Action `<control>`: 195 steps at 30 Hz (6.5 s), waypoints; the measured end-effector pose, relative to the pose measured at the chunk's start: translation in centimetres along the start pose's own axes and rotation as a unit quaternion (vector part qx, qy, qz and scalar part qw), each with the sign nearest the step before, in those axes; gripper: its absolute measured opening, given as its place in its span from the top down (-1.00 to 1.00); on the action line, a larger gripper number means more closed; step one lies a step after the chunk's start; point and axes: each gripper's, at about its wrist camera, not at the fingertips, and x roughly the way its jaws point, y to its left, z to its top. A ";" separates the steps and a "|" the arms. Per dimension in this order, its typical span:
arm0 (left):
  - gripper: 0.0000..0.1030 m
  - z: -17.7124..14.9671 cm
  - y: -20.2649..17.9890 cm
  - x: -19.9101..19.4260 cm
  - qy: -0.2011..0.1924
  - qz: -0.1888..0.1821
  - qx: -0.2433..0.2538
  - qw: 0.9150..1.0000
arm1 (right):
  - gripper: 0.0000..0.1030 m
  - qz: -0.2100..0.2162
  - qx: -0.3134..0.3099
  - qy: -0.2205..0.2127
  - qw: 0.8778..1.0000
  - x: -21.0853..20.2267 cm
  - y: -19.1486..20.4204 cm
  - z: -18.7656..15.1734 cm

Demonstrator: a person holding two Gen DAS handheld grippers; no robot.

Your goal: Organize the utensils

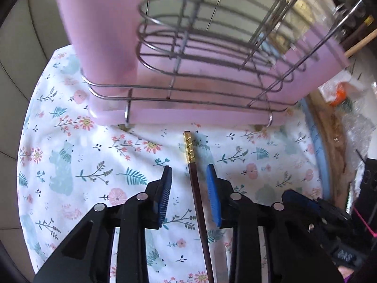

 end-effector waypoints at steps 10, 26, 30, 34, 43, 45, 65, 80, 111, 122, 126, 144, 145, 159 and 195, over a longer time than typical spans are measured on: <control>0.86 0.7 0.6 2.2 0.020 0.008 -0.022 1.000 | 0.45 0.042 0.027 0.045 0.998 2.0 0.1 0.0; 0.89 -1.5 5.4 -5.3 -0.043 -0.036 -0.036 0.998 | 0.52 0.007 0.016 0.111 0.994 7.7 2.9 1.4; 0.89 -2.4 6.6 -6.5 -0.053 -0.044 -0.043 0.997 | 0.56 -0.009 0.009 0.117 0.993 9.0 3.6 1.3; 0.89 -2.8 7.1 -7.1 -0.060 -0.049 -0.051 0.996 | 0.95 -0.023 0.001 0.116 0.993 9.4 3.6 1.0; 0.89 -3.4 7.3 -9.3 -0.108 -0.062 -0.053 0.991 | 0.95 -0.001 -0.001 0.035 0.999 5.8 3.7 0.8; 0.89 -3.5 7.6 -10.3 -0.124 -0.066 -0.056 0.989 | 0.95 -0.005 -0.006 0.004 1.000 4.2 3.8 1.0; 0.90 0.1 7.7 -24.0 -0.334 -0.050 -0.056 0.939 | 0.95 -0.017 -0.074 -0.324 0.943 -14.1 7.4 8.2; 0.90 5.2 3.8 -30.1 -0.501 0.020 -0.030 0.865 | 0.95 -0.103 -0.155 -0.495 0.849 -17.5 11.3 12.4; 0.84 6.0 4.3 -19.2 -0.392 0.062 0.023 0.918 | 0.87 -0.167 -0.194 -0.400 0.880 -6.2 8.1 9.4; 0.18 3.8 4.1 -21.2 -0.428 0.089 0.040 0.898 | 0.33 -0.151 -0.186 -0.370 0.898 -7.5 8.5 8.4; 0.16 2.6 4.3 -21.9 -0.432 0.078 0.029 0.898 | 0.33 -0.138 -0.190 -0.362 0.902 -8.7 9.1 7.5; 0.15 -3.3 3.3 -20.8 -0.415 0.039 -0.004 0.909 | 0.02 -0.127 -0.170 -0.308 0.928 -8.3 10.6 3.0; 0.15 -3.5 3.3 -20.5 -0.411 0.037 -0.007 0.911 | 0.00 -0.126 -0.174 -0.306 0.928 -8.3 10.8 2.8; 0.15 -4.7 1.5 -17.6 -0.373 0.043 -0.001 0.927 | 0.00 -0.139 -0.171 -0.295 0.930 -8.3 11.4 1.0; 0.15 -6.0 1.2 -16.5 -0.354 0.043 0.012 0.934 | 0.00 -0.149 -0.179 -0.282 0.931 -7.4 11.9 0.1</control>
